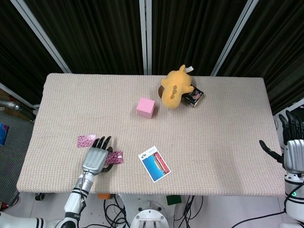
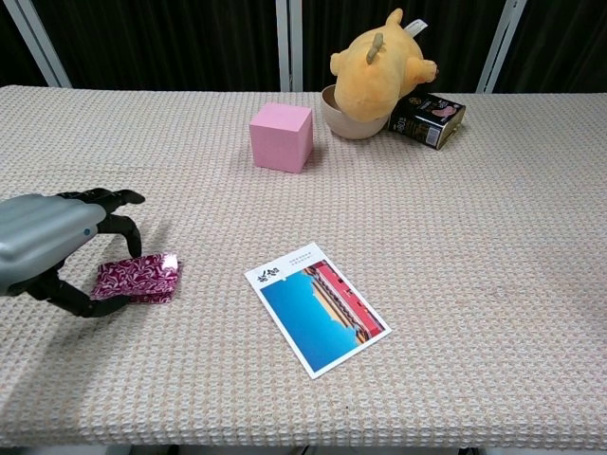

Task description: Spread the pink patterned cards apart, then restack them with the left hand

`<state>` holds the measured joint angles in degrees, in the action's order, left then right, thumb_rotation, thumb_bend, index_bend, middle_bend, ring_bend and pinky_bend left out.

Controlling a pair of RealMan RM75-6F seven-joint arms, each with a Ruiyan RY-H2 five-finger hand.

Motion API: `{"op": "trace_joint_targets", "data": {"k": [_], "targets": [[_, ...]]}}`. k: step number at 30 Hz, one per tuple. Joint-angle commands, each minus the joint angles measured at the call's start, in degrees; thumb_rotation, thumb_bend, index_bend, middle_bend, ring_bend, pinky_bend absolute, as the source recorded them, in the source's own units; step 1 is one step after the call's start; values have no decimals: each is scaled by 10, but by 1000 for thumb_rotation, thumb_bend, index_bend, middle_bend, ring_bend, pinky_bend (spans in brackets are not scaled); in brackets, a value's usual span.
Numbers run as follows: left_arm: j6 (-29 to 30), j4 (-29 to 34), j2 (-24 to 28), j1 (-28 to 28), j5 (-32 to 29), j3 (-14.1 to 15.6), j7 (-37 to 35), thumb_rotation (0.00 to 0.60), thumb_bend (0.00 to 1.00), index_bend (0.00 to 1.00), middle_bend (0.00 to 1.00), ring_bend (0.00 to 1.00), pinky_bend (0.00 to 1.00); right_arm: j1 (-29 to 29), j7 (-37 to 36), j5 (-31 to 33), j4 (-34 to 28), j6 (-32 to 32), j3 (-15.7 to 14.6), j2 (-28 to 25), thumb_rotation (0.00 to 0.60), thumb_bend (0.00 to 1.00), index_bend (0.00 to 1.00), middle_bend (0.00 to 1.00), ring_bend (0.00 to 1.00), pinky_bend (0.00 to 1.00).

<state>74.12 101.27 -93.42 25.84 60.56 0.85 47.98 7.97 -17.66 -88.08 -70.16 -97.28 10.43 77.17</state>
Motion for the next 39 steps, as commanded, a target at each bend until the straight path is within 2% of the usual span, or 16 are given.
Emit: {"op": "trace_joint_targets", "data": {"k": [1,11,21,32,35,39], "targets": [[-6,-2,3,5,2,0,6,482,253,375,0,0,96,0,1,1,0,0,1,0,600,449,0,0,0,0],[-16,3,13,8,-2,1,8,481,255,365,0,0,96,0,8,3,-2,4,1,2,600,449,0,0,0,0],[-18,5,17,7,0,5,7,484,254,238,0,0,96,-1,13,3,-5,4,1,1,600,451,0,0,0,0],[-10,28,26,4,7,8,7,488,255,223,0,0,96,-1,18,2,-11,3,1,-2,600,454,0,0,0,0],[-1,49,40,2,14,0,-2,484,255,218,0,0,96,0,19,2,-13,3,2,-3,600,454,0,0,0,0],[23,65,67,0,24,-29,-26,471,254,217,0,0,97,0,22,-1,-17,2,2,-5,600,454,0,0,0,0]]}}
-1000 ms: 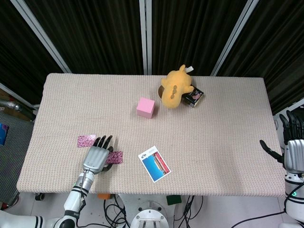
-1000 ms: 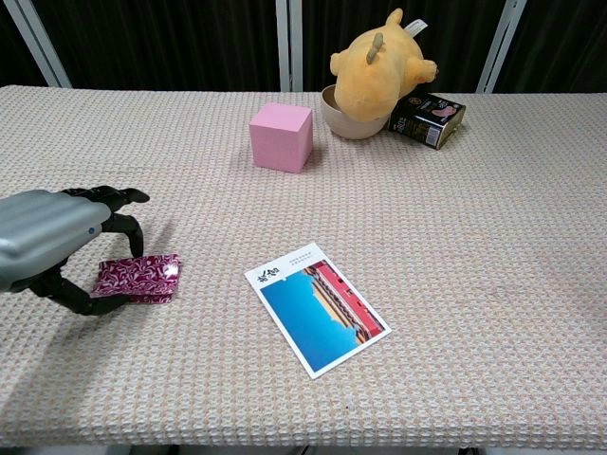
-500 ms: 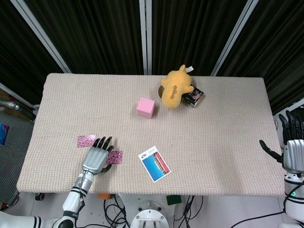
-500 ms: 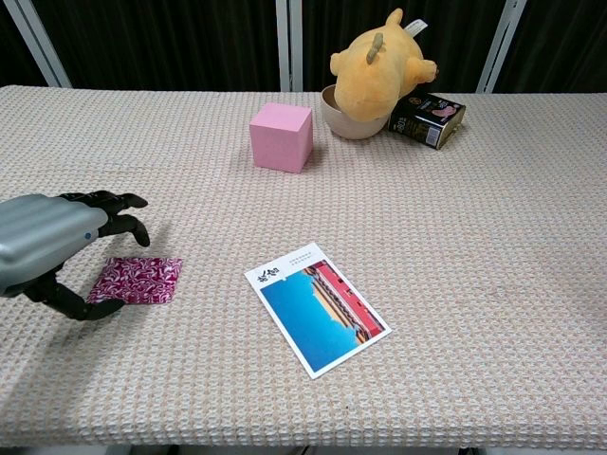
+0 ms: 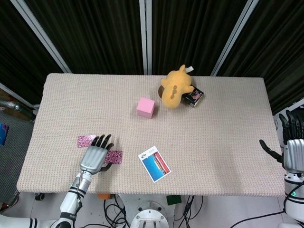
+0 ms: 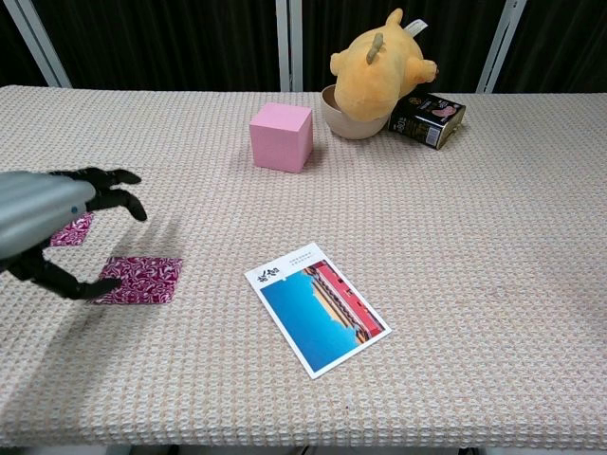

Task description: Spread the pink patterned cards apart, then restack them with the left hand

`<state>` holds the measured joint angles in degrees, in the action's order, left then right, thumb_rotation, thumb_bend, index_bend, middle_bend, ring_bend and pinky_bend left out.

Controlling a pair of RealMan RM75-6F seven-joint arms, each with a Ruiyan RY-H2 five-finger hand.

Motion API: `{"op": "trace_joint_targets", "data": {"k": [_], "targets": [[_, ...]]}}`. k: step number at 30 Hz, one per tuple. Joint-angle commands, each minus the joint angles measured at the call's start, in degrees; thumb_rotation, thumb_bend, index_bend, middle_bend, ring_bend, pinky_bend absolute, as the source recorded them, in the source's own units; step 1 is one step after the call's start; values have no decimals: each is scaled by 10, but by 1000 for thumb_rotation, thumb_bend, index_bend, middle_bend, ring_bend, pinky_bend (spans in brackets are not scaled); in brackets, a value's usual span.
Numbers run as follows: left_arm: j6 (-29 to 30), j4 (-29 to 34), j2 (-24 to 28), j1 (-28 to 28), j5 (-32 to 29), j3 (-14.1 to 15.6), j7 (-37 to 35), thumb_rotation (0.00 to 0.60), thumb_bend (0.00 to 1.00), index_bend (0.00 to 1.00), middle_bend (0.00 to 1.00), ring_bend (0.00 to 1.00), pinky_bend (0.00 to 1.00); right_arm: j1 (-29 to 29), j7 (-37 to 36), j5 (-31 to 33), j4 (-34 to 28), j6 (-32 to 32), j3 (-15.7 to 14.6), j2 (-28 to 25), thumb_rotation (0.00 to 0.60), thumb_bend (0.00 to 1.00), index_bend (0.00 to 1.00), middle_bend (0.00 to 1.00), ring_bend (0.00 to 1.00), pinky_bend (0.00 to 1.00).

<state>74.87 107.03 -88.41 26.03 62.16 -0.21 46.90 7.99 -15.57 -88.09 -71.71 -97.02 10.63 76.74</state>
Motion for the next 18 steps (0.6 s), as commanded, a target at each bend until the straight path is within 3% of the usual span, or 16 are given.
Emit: {"op": "trace_joint_targets", "data": {"k": [1,5,11,18], "targets": [[18,4,23,-1,9,-25,-20,470,255,218,0,0,98,0,3,-1,-3,-1,0,-1,600,454,0,0,0,0],[3,-38,48,5,-10,-50,-47,481,255,217,0,0,98,0,7,-4,-8,-2,-1,-4,600,454,0,0,0,0],[-61,-100,76,14,-36,-41,-80,540,253,191,0,0,98,-3,17,-4,-18,-7,1,-10,600,454,0,0,0,0],[-101,-167,64,16,-64,-39,-120,530,245,173,0,0,98,-3,29,-5,-29,-10,2,-15,600,454,0,0,0,0]]}}
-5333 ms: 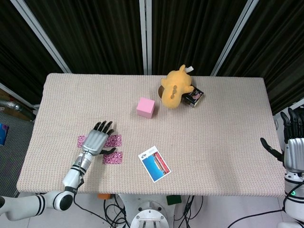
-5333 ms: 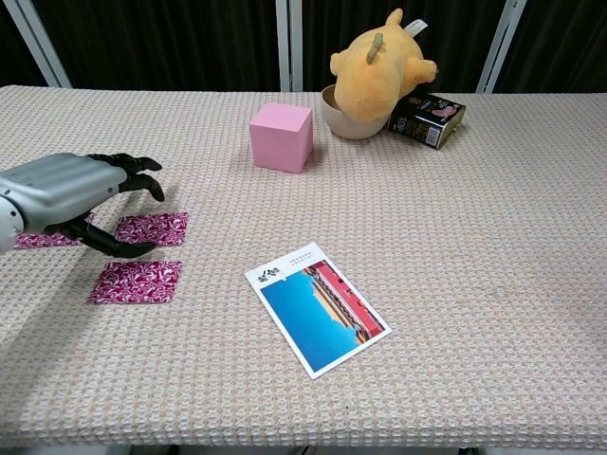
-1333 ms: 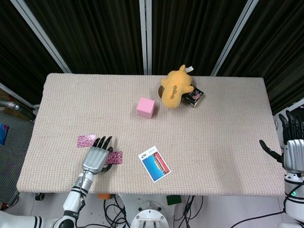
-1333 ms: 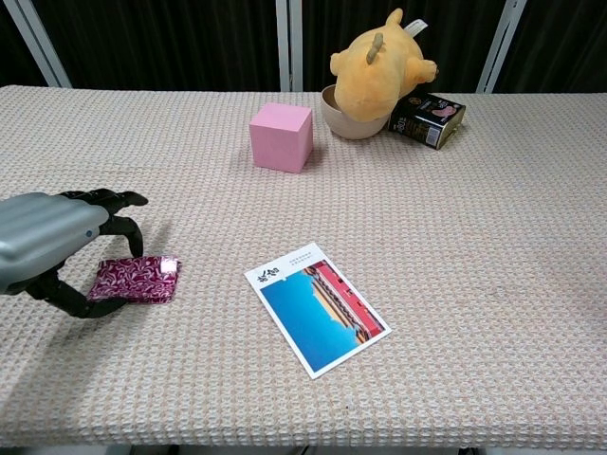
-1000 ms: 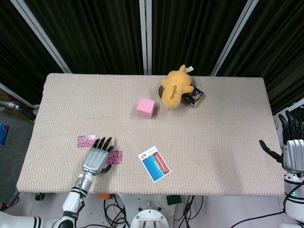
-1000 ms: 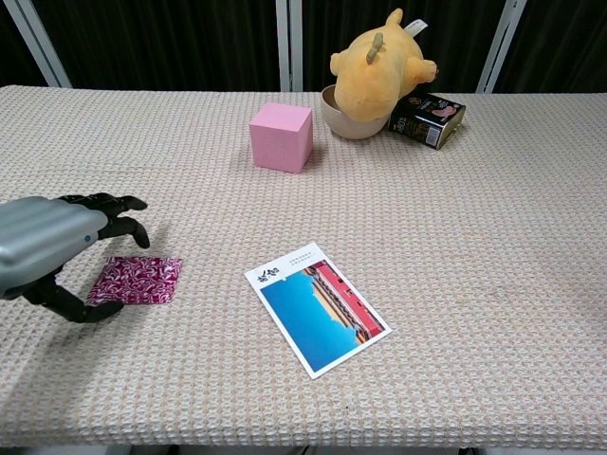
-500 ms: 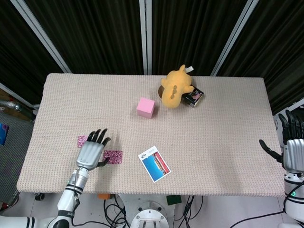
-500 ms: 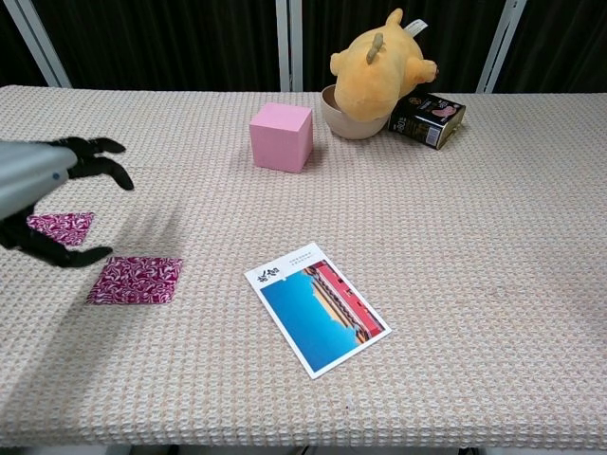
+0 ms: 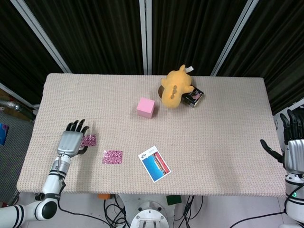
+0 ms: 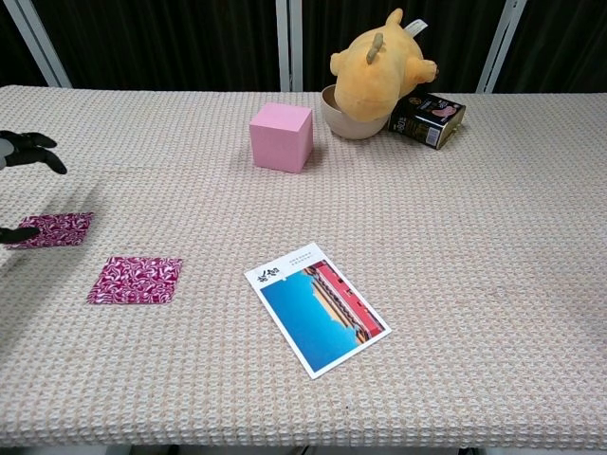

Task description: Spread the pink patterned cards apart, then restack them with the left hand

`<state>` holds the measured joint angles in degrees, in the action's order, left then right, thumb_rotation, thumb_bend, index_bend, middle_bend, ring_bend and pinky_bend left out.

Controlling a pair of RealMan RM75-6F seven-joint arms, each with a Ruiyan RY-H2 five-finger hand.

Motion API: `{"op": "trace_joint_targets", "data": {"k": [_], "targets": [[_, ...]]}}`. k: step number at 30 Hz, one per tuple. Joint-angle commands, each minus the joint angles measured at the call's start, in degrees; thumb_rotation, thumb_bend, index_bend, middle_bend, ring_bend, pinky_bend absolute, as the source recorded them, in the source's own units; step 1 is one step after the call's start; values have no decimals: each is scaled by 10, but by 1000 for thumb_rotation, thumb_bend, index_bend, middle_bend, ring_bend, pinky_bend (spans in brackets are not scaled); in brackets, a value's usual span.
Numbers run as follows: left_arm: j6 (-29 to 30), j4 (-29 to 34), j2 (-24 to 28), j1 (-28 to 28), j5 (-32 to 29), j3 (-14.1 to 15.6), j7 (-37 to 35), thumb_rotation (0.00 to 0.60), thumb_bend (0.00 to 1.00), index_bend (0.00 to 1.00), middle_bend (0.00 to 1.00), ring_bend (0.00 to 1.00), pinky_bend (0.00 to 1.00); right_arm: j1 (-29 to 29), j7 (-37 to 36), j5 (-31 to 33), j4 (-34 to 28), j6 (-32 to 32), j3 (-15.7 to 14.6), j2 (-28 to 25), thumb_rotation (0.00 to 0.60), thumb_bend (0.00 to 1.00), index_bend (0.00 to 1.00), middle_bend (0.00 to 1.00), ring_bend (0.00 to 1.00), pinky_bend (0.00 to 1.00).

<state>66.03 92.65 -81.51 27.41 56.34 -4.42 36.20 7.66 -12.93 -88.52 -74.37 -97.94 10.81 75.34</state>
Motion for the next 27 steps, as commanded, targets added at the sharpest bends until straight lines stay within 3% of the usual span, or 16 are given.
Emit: {"op": "trace_joint_targets", "data": {"k": [1,11,27], "targets": [[-14,-34,-9,2,-4,3,-18,529,245,173,0,0,98,0,4,0,-4,-1,1,-2,600,454,0,0,0,0],[-36,-46,-11,2,-10,1,-55,528,245,181,0,0,98,0,12,0,-7,3,-1,1,600,454,0,0,0,0],[-46,-77,-29,9,-17,10,-41,526,246,230,0,0,98,2,17,1,-3,9,-2,4,600,454,0,0,0,0]]}}
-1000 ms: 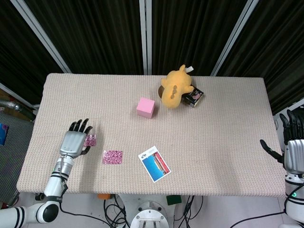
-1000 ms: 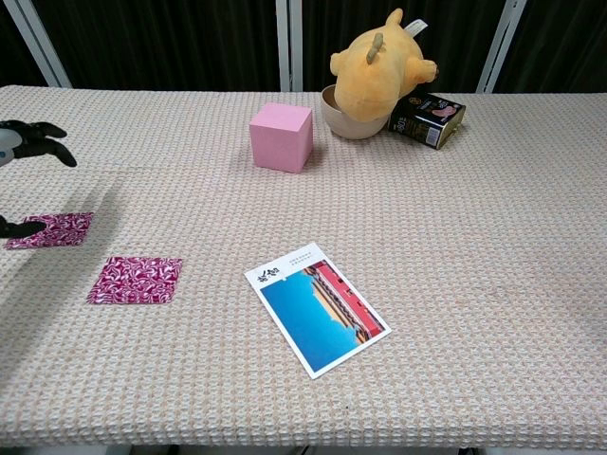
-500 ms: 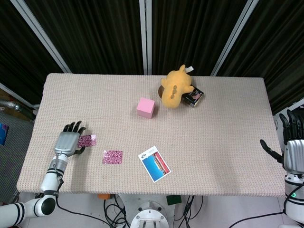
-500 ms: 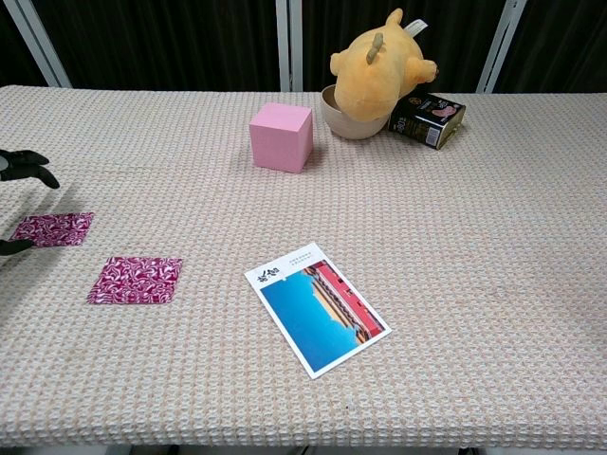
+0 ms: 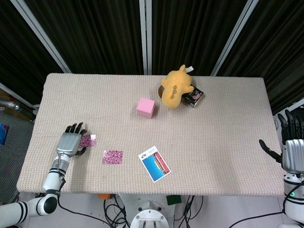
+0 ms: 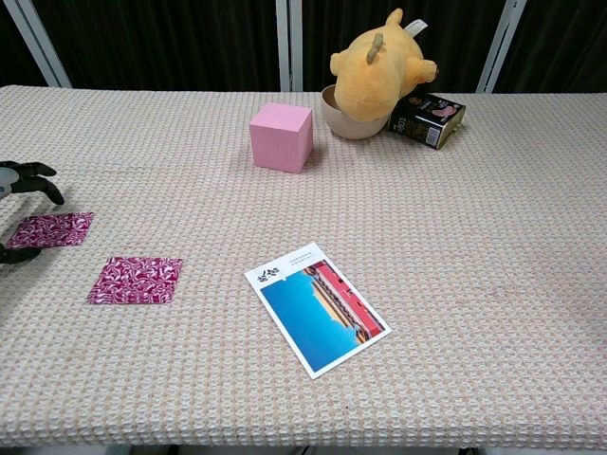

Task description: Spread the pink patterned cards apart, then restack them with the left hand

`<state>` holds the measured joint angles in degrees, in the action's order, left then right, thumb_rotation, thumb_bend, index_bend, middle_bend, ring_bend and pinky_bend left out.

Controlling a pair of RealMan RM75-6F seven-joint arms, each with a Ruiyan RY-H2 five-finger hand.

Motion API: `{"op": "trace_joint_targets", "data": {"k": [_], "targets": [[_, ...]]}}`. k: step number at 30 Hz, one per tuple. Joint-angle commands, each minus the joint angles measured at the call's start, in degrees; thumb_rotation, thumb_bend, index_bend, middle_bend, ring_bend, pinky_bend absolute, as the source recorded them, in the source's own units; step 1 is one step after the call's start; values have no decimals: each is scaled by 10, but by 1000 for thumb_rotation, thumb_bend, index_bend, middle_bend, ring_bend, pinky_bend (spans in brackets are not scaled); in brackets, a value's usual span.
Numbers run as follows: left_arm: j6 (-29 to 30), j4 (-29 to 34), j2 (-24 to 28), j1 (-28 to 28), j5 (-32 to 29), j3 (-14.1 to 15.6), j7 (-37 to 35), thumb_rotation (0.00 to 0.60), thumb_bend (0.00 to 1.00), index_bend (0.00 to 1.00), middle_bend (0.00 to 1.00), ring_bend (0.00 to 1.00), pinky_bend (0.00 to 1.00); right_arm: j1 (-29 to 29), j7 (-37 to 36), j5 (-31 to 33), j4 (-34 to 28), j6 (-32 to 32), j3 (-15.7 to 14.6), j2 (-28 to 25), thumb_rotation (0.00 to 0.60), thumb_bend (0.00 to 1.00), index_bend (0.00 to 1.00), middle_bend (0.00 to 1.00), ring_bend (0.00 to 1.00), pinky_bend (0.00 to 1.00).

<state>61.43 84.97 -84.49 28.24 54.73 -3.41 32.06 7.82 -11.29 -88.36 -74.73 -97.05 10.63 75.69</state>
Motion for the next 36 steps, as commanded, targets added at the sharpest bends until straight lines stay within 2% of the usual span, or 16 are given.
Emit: {"op": "trace_joint_targets", "data": {"k": [1,21,25,28,36], "targets": [[-1,-1,0,1,-2,-1,0,524,246,232,0,0,98,1,1,-1,0,1,0,1,600,454,0,0,0,0],[-7,-5,3,4,-10,-3,-4,527,247,325,0,0,98,5,9,-1,-3,6,-1,3,600,456,0,0,0,0],[-3,-6,2,3,-5,-3,-9,573,247,398,0,0,98,5,9,-1,-2,7,-1,3,600,456,0,0,0,0],[-2,-6,2,3,-3,-4,-13,597,247,412,0,0,98,5,9,-1,-1,8,-2,4,600,456,0,0,0,0],[10,15,11,-1,7,-9,-25,596,247,410,0,0,98,6,7,0,1,8,-1,5,600,456,0,0,0,0]]}}
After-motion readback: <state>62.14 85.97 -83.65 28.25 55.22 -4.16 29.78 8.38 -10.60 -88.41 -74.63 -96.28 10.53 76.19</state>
